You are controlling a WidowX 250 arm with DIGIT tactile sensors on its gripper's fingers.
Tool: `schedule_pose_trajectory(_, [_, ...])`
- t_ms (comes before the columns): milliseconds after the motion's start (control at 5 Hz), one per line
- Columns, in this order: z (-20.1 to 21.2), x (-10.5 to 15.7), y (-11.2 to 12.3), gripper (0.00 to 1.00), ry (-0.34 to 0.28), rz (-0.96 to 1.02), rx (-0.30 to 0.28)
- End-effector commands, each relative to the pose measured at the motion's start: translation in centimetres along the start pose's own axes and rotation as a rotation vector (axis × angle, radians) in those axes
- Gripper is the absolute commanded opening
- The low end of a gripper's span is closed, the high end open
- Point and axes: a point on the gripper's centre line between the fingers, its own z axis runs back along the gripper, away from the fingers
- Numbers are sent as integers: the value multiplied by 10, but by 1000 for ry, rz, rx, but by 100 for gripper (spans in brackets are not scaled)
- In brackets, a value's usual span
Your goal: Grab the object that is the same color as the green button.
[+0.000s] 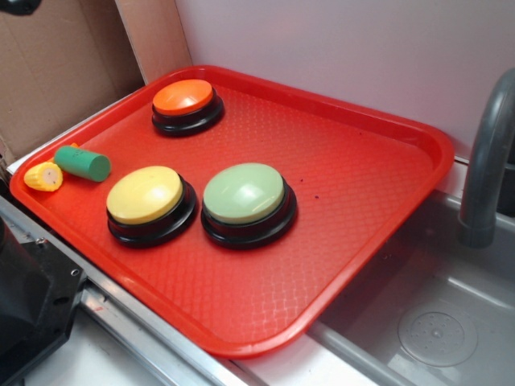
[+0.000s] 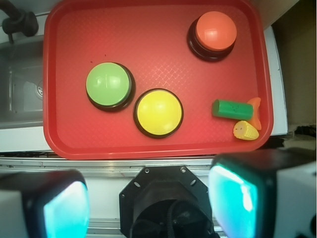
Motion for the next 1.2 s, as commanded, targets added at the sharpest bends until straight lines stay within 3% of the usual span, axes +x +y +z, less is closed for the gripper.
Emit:
schedule_pose_trajectory(0, [0, 0, 0, 100, 0, 0, 0])
schedule_pose_trajectory(200, [-11, 12, 13, 100, -40, 203, 23])
schedule_pose_trajectory(400, [-33, 20, 28, 100, -69, 446, 11])
schedule_pose_trajectory(800, [-92, 31, 71, 100, -107, 939, 83])
schedule_pose_trajectory(1000, [-126, 29, 98, 100, -99, 1178, 183])
